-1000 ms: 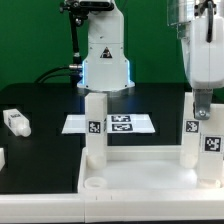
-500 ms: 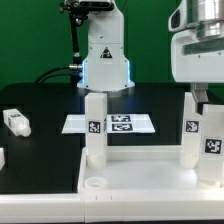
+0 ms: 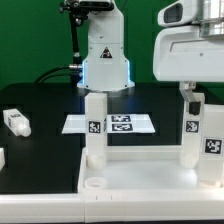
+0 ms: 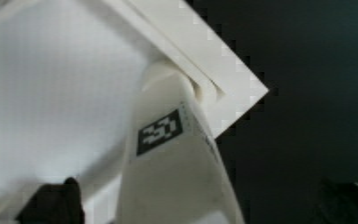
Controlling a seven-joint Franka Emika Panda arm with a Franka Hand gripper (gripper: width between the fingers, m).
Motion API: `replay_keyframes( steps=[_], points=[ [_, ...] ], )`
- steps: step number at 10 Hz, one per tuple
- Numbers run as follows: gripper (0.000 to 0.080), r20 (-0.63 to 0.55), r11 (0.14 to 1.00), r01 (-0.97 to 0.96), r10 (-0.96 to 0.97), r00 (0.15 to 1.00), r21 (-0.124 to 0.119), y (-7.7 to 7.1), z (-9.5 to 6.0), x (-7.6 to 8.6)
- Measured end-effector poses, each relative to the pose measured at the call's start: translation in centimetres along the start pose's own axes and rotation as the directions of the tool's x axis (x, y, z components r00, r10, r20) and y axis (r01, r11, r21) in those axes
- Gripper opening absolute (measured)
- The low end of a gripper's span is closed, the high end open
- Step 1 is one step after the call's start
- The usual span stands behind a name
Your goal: Assemble desk
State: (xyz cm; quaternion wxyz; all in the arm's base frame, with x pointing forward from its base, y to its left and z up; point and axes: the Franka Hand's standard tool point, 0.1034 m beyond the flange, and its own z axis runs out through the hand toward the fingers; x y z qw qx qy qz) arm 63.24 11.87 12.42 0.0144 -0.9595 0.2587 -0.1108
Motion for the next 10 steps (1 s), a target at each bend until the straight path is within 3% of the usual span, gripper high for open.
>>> replay_keyframes(
  steps=[1, 2, 3, 5, 8, 10],
  points=[
    [0.0649, 0.001, 0.999, 0.047, -0.047, 0.999, -0.001, 0.12, 0.07, 0.06],
    [0.0526, -0.001, 0.998, 0.064, -0.064, 0.998, -0.005, 0.15, 0.06, 0.11],
    [0.0526, -0.002, 0.998, 0.058, -0.058, 0.998, -0.006, 0.19, 0.07, 0.15],
    [0.0284, -0.003, 0.999, 0.033, -0.033, 0.999, -0.007, 0.25, 0.07, 0.19],
    [0.0285, 0.001, 0.980, -0.201, 0.201, 0.980, -0.010, 0.47, 0.11, 0.24],
    [0.0285, 0.019, 0.873, -0.486, 0.487, 0.873, -0.048, 0.62, 0.17, 0.59]
  ],
)
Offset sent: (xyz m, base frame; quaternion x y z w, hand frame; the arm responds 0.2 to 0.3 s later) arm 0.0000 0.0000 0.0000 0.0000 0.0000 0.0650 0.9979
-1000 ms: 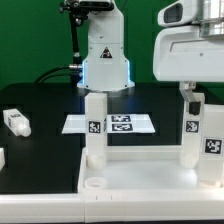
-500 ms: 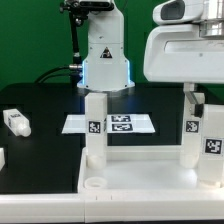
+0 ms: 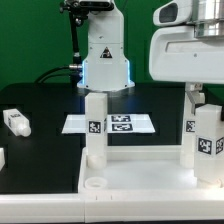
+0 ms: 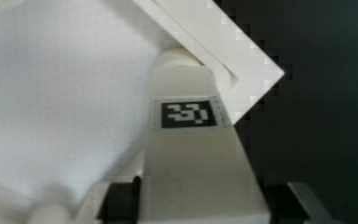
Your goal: Assemble desk
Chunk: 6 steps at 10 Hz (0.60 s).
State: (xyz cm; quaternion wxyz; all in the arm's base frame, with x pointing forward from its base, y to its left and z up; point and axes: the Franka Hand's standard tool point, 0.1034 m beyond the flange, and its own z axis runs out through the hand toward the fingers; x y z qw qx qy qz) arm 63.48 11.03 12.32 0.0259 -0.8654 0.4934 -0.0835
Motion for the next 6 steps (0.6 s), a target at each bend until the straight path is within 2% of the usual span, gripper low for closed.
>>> replay_keyframes(
  steps=[1, 2, 3, 4, 5, 6],
  points=[
    [0.0285, 0.017, 0.985, -0.170, 0.170, 0.985, -0.020, -0.07, 0.02, -0.19],
    [0.0285, 0.040, 0.929, -0.369, 0.370, 0.928, -0.037, -0.18, 0.03, -0.63],
    [0.0285, 0.046, 0.871, -0.489, 0.490, 0.870, -0.043, -0.44, 0.10, -0.85],
    [0.0285, 0.058, 0.788, -0.615, 0.616, 0.786, -0.039, -0.70, 0.17, -1.13],
    [0.0285, 0.068, 0.757, -0.652, 0.653, 0.754, -0.034, -0.63, 0.17, -1.07],
    [0.0285, 0.065, 0.690, -0.723, 0.724, 0.687, -0.040, -0.65, 0.16, -1.05]
  ],
)
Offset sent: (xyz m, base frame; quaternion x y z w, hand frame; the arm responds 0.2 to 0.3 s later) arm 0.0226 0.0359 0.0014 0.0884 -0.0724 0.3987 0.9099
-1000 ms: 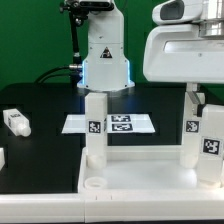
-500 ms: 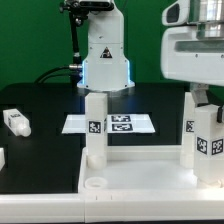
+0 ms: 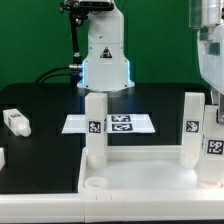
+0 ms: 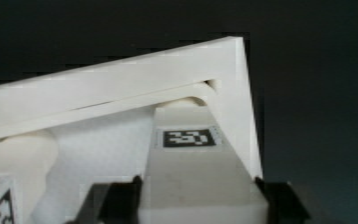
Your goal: Assemble desk
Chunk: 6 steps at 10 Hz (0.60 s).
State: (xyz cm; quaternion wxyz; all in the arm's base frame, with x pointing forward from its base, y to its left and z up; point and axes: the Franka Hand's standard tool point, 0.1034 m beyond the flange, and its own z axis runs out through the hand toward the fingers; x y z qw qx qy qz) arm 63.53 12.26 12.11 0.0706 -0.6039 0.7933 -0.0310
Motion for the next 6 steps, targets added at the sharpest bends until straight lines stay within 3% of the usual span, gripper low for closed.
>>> replay_keyframes(
  steps=[2, 3, 4, 5, 6],
  points=[
    [0.0285, -0.001, 0.999, -0.034, 0.034, 0.999, 0.001, -0.03, 0.00, 0.04],
    [0.0367, 0.000, 0.999, 0.051, -0.051, 0.999, 0.003, -0.14, -0.13, 0.08],
    [0.0565, 0.008, 0.981, 0.195, -0.195, 0.981, 0.011, -0.49, -0.63, 0.04],
    [0.0565, 0.011, 0.949, 0.313, -0.314, 0.950, 0.021, -0.69, -0.82, -0.12],
    [0.0623, 0.009, 0.904, 0.426, -0.427, 0.904, 0.036, -0.78, -0.72, -0.31]
  ],
)
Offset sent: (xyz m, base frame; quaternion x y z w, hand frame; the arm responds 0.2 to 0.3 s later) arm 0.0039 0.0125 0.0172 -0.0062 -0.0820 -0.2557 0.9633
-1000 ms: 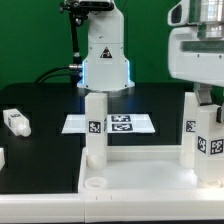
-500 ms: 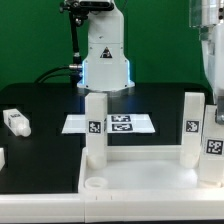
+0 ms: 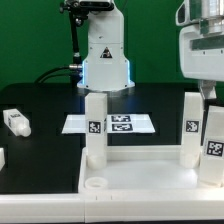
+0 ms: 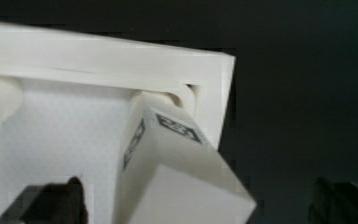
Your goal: Assemble desk
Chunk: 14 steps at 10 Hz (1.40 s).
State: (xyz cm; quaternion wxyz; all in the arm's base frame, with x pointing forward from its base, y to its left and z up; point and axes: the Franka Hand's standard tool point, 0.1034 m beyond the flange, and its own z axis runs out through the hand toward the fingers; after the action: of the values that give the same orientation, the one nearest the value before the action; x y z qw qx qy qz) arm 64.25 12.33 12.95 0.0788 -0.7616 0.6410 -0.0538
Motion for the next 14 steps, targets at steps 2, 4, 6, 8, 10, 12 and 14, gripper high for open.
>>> replay_keyframes(
  steps=[2, 4, 6, 8, 10, 12, 14],
  points=[
    [0.0644, -0.010, 0.994, 0.105, -0.105, 0.994, 0.004, 0.1, 0.0, -0.4],
    [0.0648, -0.031, 0.949, 0.315, -0.315, 0.949, -0.010, -0.1, 0.0, 0.2],
    [0.0649, -0.049, 0.726, 0.686, -0.687, 0.725, -0.041, -1.5, 0.2, 1.4],
    [0.0649, -0.039, 0.598, 0.800, -0.801, 0.597, -0.049, -1.3, 1.0, 1.4],
    [0.0623, -0.040, 0.546, 0.836, -0.838, 0.545, -0.058, -1.4, 0.9, 1.8],
    [0.0242, -0.041, 0.550, 0.833, -0.835, 0.549, -0.058, -1.4, 0.9, 1.9],
    [0.0107, -0.043, 0.555, 0.830, -0.832, 0.553, -0.060, -1.4, 0.9, 2.2]
  ],
)
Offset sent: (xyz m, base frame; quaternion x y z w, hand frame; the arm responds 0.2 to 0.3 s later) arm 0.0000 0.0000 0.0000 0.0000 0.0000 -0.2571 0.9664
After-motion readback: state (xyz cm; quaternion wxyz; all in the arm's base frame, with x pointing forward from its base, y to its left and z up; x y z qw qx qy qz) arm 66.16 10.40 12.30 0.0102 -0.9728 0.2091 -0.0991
